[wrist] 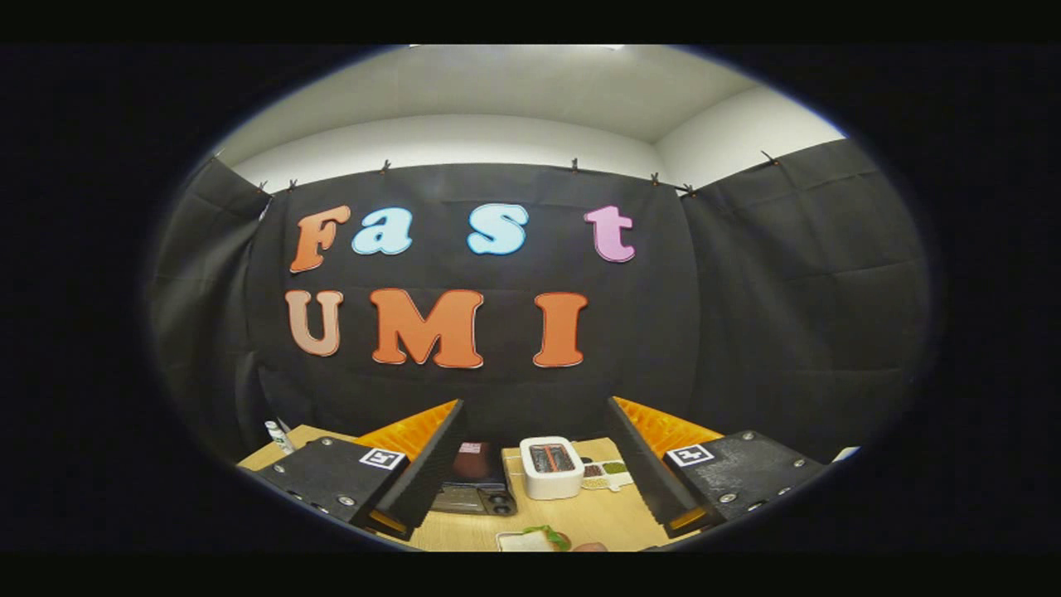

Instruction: Open the toaster oven, put the food inside, and close the toaster oven door.

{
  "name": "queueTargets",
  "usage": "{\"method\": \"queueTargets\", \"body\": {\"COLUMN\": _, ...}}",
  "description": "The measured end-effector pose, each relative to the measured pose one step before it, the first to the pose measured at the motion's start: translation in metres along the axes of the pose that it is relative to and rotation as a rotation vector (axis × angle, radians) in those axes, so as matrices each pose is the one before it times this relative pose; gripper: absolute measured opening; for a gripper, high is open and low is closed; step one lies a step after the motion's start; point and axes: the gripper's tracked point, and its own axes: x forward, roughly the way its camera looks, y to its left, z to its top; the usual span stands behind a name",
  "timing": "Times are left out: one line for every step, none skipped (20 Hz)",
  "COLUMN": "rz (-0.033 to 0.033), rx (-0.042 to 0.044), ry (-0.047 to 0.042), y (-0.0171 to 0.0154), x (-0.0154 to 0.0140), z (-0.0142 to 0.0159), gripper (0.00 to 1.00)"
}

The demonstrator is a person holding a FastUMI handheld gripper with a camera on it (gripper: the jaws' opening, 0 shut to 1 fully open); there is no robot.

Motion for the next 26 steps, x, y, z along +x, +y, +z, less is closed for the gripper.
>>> {"method": "queueTargets", "body": {"rz": 0.00424, "rx": 0.00092, "ry": 0.00424, "y": 0.00559, "x": 0.00289, "z": -0.00368, "gripper": 0.98}}
{"method": "queueTargets", "body": {"rz": 0.00622, "rx": 0.00195, "ry": 0.00428, "y": 0.00740, "x": 0.00370, "z": -0.00378, "gripper": 0.98}}
{"method": "queueTargets", "body": {"rz": 0.00956, "rx": 0.00184, "ry": 0.00431, "y": 0.00940, "x": 0.00464, "z": -0.00443, "gripper": 0.98}}
{"method": "queueTargets", "body": {"rz": 0.01132, "rx": -0.00047, "ry": 0.00531, "y": 0.01107, "x": 0.00512, "z": -0.00500, "gripper": 0.99}}
{"method": "queueTargets", "body": {"rz": 0.01242, "rx": -0.00208, "ry": 0.00827, "y": 0.01107, "x": 0.00514, "z": -0.00841, "gripper": 0.98}}
{"method": "queueTargets", "body": {"rz": 0.01554, "rx": -0.00260, "ry": 0.00984, "y": 0.01372, "x": 0.00616, "z": -0.00794, "gripper": 0.98}}
{"method": "queueTargets", "body": {"rz": 0.01942, "rx": -0.00142, "ry": 0.00577, "y": 0.01533, "x": 0.00634, "z": -0.00800, "gripper": 0.98}}
{"method": "queueTargets", "body": {"rz": 0.01854, "rx": -0.00149, "ry": 0.00817, "y": 0.01473, "x": 0.00629, "z": -0.00865, "gripper": 0.98}}
{"method": "queueTargets", "body": {"rz": 0.01694, "rx": -0.00308, "ry": 0.00899, "y": 0.01484, "x": 0.00894, "z": -0.01082, "gripper": 0.98}}
{"method": "queueTargets", "body": {"rz": 0.01506, "rx": -0.00089, "ry": 0.01118, "y": 0.01386, "x": 0.00747, "z": -0.01036, "gripper": 0.99}}
{"method": "queueTargets", "body": {"rz": 0.01678, "rx": 0.00195, "ry": 0.01095, "y": 0.01358, "x": 0.00727, "z": -0.01077, "gripper": 0.99}}
{"method": "queueTargets", "body": {"rz": 0.01843, "rx": 0.00278, "ry": 0.01152, "y": 0.01375, "x": 0.00701, "z": -0.01024, "gripper": 0.99}}
{"method": "queueTargets", "body": {"rz": 0.01728, "rx": 0.00050, "ry": 0.01403, "y": 0.01500, "x": 0.00985, "z": -0.01274, "gripper": 0.99}}
{"method": "queueTargets", "body": {"rz": 0.00965, "rx": -0.00230, "ry": 0.01514, "y": 0.01111, "x": 0.00768, "z": -0.01108, "gripper": 0.99}}
{"method": "queueTargets", "body": {"rz": 0.00816, "rx": -0.00498, "ry": 0.01310, "y": 0.00811, "x": 0.00776, "z": -0.01135, "gripper": 0.99}}
{"method": "queueTargets", "body": {"rz": 0.00286, "rx": -0.00634, "ry": 0.01407, "y": 0.00692, "x": 0.00802, "z": -0.01191, "gripper": 0.99}}
{"method": "queueTargets", "body": {"rz": 0.00230, "rx": -0.00716, "ry": 0.01284, "y": 0.00557, "x": 0.00702, "z": -0.01177, "gripper": 0.99}}
{"method": "queueTargets", "body": {"rz": 0.00011, "rx": -0.00624, "ry": 0.02018, "y": 0.00516, "x": 0.00756, "z": -0.01348, "gripper": 0.99}}
{"method": "queueTargets", "body": {"rz": 0.00370, "rx": -0.00545, "ry": 0.02735, "y": 0.00471, "x": 0.00959, "z": -0.01634, "gripper": 0.99}}
{"method": "queueTargets", "body": {"rz": 0.00275, "rx": -0.00193, "ry": 0.03457, "y": 0.00518, "x": 0.00939, "z": -0.01737, "gripper": 0.99}}
{"method": "queueTargets", "body": {"rz": -0.00166, "rx": -0.00695, "ry": 0.04140, "y": 0.00337, "x": 0.00668, "z": -0.01919, "gripper": 0.99}}
{"method": "queueTargets", "body": {"rz": -0.00081, "rx": -0.00777, "ry": 0.02833, "y": 0.00264, "x": 0.00863, "z": -0.01607, "gripper": 0.99}}
{"method": "queueTargets", "body": {"rz": -0.00573, "rx": -0.00156, "ry": 0.02322, "y": 0.00057, "x": 0.00795, "z": -0.00923, "gripper": 0.99}}
{"method": "queueTargets", "body": {"rz": -0.01022, "rx": 0.00314, "ry": 0.02773, "y": -0.00080, "x": 0.00745, "z": -0.01133, "gripper": 0.99}}
{"method": "queueTargets", "body": {"rz": -0.01215, "rx": 0.00470, "ry": 0.02777, "y": -0.00107, "x": 0.00372, "z": -0.01323, "gripper": 0.99}}
{"method": "queueTargets", "body": {"rz": -0.00846, "rx": 0.00374, "ry": 0.01967, "y": -0.00049, "x": 0.00489, "z": -0.00978, "gripper": 1.00}}
